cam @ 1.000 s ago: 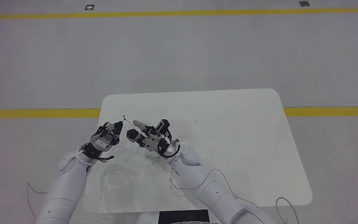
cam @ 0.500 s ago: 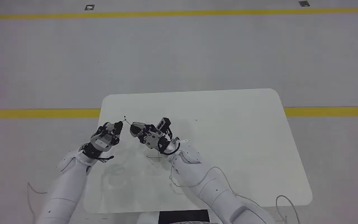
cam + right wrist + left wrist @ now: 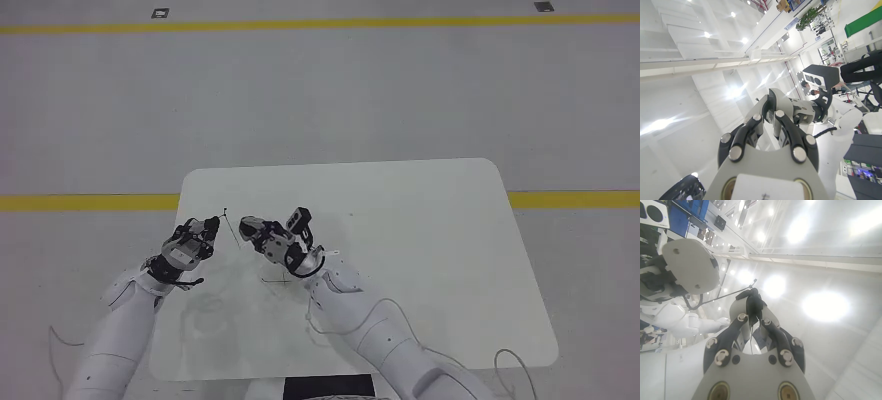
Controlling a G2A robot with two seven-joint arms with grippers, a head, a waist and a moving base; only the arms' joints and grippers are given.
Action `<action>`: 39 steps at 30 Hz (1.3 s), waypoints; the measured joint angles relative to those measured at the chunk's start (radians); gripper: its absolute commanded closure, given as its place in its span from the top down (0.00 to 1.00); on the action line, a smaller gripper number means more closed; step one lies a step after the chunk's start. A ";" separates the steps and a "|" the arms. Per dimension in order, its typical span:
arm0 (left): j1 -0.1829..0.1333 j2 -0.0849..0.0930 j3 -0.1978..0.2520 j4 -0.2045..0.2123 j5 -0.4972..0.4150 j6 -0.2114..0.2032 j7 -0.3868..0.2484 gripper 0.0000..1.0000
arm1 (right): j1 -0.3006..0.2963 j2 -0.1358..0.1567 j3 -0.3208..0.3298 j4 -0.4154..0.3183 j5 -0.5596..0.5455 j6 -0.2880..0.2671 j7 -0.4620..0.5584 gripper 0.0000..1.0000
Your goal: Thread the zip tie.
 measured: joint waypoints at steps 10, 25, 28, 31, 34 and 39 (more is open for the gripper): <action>0.000 0.000 0.000 0.000 0.000 0.000 0.000 0.00 | -0.155 0.069 0.130 -0.424 -0.674 0.001 -0.151 1.00; 0.000 0.000 0.000 0.000 0.000 0.000 0.000 0.00 | -0.167 0.105 0.080 -0.555 -1.191 0.001 -0.357 1.00; 0.000 0.000 0.000 0.000 0.000 0.000 0.000 0.00 | -0.167 0.117 0.041 -0.583 -1.418 0.001 -0.434 1.00; 0.000 0.000 0.000 0.000 0.000 0.000 0.000 0.00 | -0.160 0.128 -0.001 -0.595 -1.623 0.001 -0.506 1.00; 0.000 0.000 0.000 0.000 0.000 0.000 0.000 0.00 | -0.160 0.129 -0.007 -0.597 -1.724 0.001 -0.518 1.00; 0.000 0.000 0.000 0.000 0.000 0.000 0.000 0.00 | -0.156 0.134 -0.021 -0.604 -1.695 0.012 -0.510 1.00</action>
